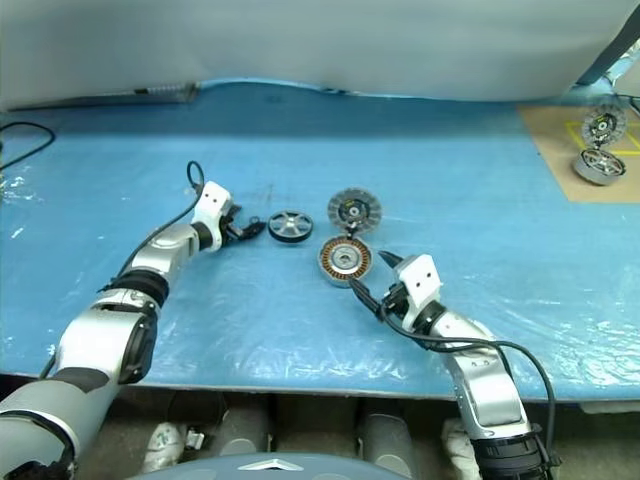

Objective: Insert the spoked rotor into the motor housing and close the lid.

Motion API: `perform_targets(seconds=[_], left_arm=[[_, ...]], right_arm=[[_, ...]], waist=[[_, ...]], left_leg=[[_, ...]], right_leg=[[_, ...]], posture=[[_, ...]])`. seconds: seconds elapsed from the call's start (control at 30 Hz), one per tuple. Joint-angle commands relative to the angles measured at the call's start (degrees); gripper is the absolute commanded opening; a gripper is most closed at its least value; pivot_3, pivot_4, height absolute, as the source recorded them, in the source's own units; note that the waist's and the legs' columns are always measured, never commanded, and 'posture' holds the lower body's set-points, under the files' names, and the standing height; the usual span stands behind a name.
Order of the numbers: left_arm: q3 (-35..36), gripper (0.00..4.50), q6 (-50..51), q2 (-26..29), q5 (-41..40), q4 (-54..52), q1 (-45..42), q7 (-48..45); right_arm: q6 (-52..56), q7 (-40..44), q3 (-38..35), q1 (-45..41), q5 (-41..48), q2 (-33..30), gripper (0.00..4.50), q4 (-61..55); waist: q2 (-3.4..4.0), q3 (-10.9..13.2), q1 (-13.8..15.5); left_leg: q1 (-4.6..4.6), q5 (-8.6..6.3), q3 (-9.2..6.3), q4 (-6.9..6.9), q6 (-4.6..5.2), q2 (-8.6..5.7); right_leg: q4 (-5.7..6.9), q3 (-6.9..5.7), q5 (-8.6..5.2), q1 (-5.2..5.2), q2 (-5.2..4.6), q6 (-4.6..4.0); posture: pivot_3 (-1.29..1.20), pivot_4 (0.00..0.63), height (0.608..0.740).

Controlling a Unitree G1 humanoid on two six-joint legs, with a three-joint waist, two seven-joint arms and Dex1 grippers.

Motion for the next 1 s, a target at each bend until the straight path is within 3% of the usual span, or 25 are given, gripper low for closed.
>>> perform_targets(seconds=[0.03, 0.23, 0.27, 0.5, 0.73, 0.87, 1.0], left_arm=[[-1.25, 2.88, -0.22, 0.17, 2.57, 2.2, 0.79, 2.12], [-1.78, 0.77, -0.55, 1.27, 3.38, 1.65, 3.38, 1.24], [-1.88, 0.66, -0.6, 1.89, 3.41, 1.18, 4.11, 0.66], [-3.29, 0.66, 1.36, 6.88, 2.85, -9.07, 11.79, -7.85], [-5.89, 0.66, 21.17, 13.72, -8.79, -56.37, 29.72, -24.26], [-7.3, 0.66, 30.59, 15.15, -13.93, -71.03, 31.7, -26.63], [-9.24, 0.66, 35.27, 11.69, -15.86, -76.58, 28.69, -23.97]], right_arm=[[-0.8, -0.14, -0.32, -0.81, 0.84, -0.06, 4.09, -0.77], [-0.47, -0.54, -0.22, -0.57, 0.61, -0.13, 4.09, -1.1], [-0.44, -0.57, -0.22, -0.52, 0.59, -0.15, 4.09, -1.16], [-1.18, -0.28, -0.2, 0.41, 0.36, -0.63, 4.09, -1.41], [-3.37, 1.38, 1.0, 1.37, -0.11, -1.54, 4.09, 0.0], [-5.25, 2.74, 1.47, 1.88, -0.04, -1.89, 4.09, 0.63], [-6.51, 3.58, 1.53, 2.3, 0.1, -2.13, 4.09, 1.39]], waist=[[0.0, 0.0, 0.02], [0.0, -0.01, -0.08], [0.0, -0.01, -0.11], [0.05, -0.06, -0.97], [0.1, -0.06, -0.6], [0.06, 0.0, -0.21], [0.07, 0.0, -0.56]], left_leg=[[0.03, 0.0, 0.0, 0.0, 0.0, 0.0], [0.23, 0.0, 0.01, -0.01, 0.0, 0.01], [0.26, 0.0, 0.01, -0.02, 0.0, 0.01], [0.35, -0.01, 0.06, -0.15, 0.01, 0.04], [0.43, -0.02, 0.18, -0.54, 0.02, 0.07], [0.26, -0.02, 0.19, -0.53, 0.03, 0.09], [0.2, -0.01, 0.2, -0.53, 0.02, 0.09]], right_leg=[[0.01, 0.0, 0.0, 0.02, 0.0, 0.0], [0.01, 0.01, -0.01, 0.17, 0.01, 0.01], [0.01, 0.02, -0.01, 0.18, 0.01, 0.01], [-0.03, 0.04, -0.04, 0.18, 0.01, 0.0], [-0.11, 0.05, -0.19, -0.05, -0.01, -0.08], [-0.11, 0.02, -0.26, -0.1, -0.01, -0.03], [-0.09, 0.01, -0.26, -0.12, 0.01, -0.04]], posture=[[0.0, 0.15, 0.74], [0.0, 0.15, 0.74], [0.0, 0.15, 0.74], [0.0, 0.15, 0.74], [0.0, 0.15, 0.74], [0.0, 0.15, 0.74], [0.0, 0.15, 0.74]])
